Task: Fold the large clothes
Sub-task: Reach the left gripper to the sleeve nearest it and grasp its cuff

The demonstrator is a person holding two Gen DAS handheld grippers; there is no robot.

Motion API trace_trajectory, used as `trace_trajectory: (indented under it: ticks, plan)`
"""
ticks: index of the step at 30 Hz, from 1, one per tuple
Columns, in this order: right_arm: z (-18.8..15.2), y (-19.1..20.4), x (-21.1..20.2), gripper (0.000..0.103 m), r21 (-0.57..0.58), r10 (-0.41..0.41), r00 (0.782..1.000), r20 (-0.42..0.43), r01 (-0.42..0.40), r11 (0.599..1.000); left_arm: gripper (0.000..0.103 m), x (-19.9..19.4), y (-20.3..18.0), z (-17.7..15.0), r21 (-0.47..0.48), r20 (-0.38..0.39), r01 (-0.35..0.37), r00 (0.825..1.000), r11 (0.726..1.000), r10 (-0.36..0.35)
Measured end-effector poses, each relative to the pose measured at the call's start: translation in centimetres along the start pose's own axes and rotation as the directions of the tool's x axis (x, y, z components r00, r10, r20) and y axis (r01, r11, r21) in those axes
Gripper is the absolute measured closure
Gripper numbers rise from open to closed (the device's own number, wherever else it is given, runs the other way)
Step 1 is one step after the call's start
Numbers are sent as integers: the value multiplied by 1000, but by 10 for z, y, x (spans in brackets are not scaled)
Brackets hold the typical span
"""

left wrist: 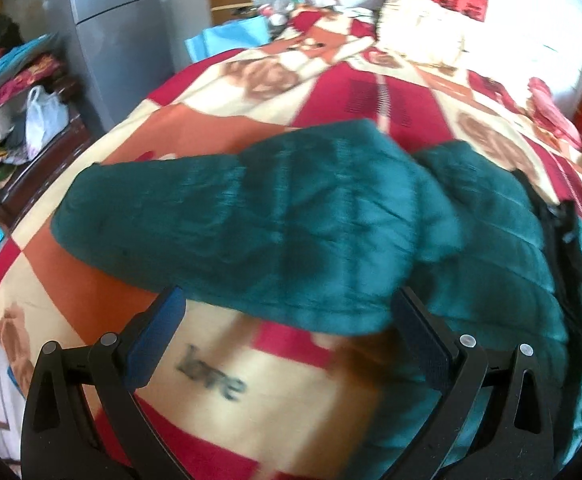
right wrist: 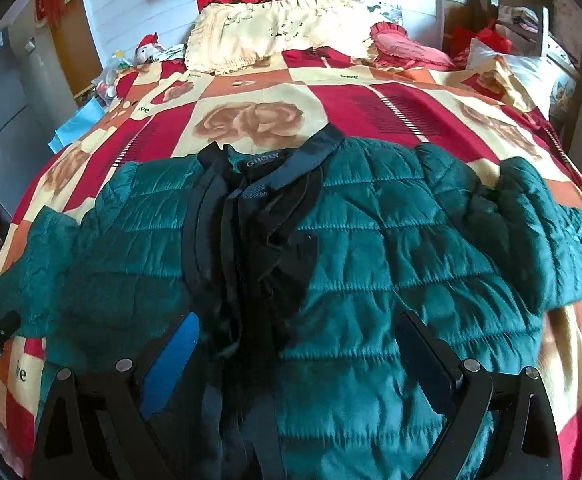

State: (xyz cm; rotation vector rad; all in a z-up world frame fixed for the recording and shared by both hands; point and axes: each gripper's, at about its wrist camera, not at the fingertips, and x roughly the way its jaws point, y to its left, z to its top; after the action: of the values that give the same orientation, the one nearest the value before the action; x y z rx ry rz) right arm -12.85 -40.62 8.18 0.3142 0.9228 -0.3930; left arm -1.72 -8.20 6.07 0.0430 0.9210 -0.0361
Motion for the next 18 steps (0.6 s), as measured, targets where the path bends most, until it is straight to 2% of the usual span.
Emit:
trace_trajectory:
  ticks: [4, 7, 11, 13, 17, 18]
  plan:
    - [7, 1, 7, 5, 3, 6, 1000, -4, -6, 1000, 0, 14, 43, 11, -105, -31, -28, 999, 994, 25]
    - [7, 3, 9, 5, -1, 16, 1000, -8, -16, 1000, 0, 26, 85, 18, -226, -62, -61, 997, 972, 48]
    - [3, 6, 11, 5, -11, 30, 999, -24, -30, 999, 0, 39, 139, 19, -386, -96, -132, 990, 913, 102]
    - [2, 7, 11, 5, -18, 35, 999, -29, -36, 999, 0, 47, 165, 16, -459, -119, -167, 985, 872, 126]
    - [2, 7, 8, 5, -18, 41, 999, -27, -42, 999, 0, 63, 200, 13, -557, -133, -194, 981, 808, 143]
    - [2, 7, 7, 5, -19, 40, 999, -26, -41, 999, 0, 66, 205, 14, -569, -134, -195, 981, 799, 143]
